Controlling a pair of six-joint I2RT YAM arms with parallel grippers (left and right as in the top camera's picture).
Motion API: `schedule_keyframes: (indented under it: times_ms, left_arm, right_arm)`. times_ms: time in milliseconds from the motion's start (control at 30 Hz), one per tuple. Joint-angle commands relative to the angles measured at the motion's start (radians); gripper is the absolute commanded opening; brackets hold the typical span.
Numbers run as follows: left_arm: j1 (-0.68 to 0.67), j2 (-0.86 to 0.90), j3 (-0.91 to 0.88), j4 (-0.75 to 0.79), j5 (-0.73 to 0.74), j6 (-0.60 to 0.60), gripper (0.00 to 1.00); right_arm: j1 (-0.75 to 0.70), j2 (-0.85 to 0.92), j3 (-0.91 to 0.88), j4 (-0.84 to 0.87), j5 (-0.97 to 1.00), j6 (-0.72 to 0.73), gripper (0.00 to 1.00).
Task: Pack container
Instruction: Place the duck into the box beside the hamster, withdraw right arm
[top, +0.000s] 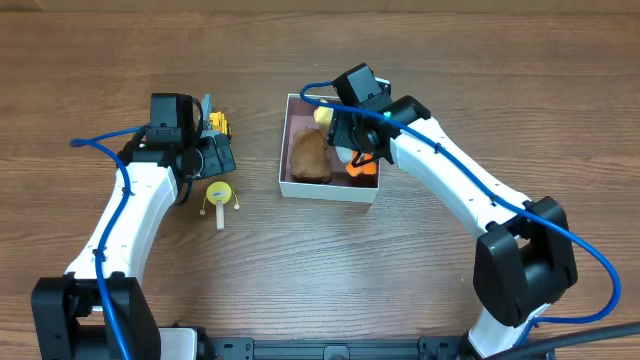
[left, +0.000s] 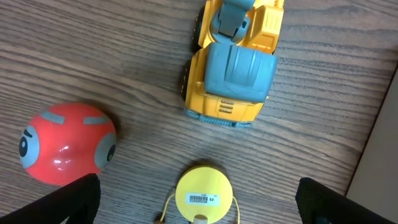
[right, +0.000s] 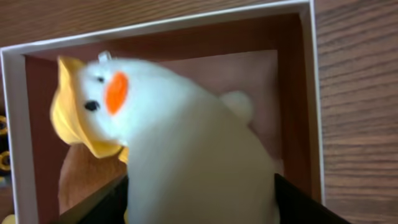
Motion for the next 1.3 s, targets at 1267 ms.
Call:
schedule_keyframes:
  times_ms: [1267]
  left_arm:
    - [0.005,0.439,0.462,-0.263,-0.029,0.050,0.98]
  right_arm:
    - [-0.567,-0.553,0.071,-0.475,0.015,-0.131,1.00]
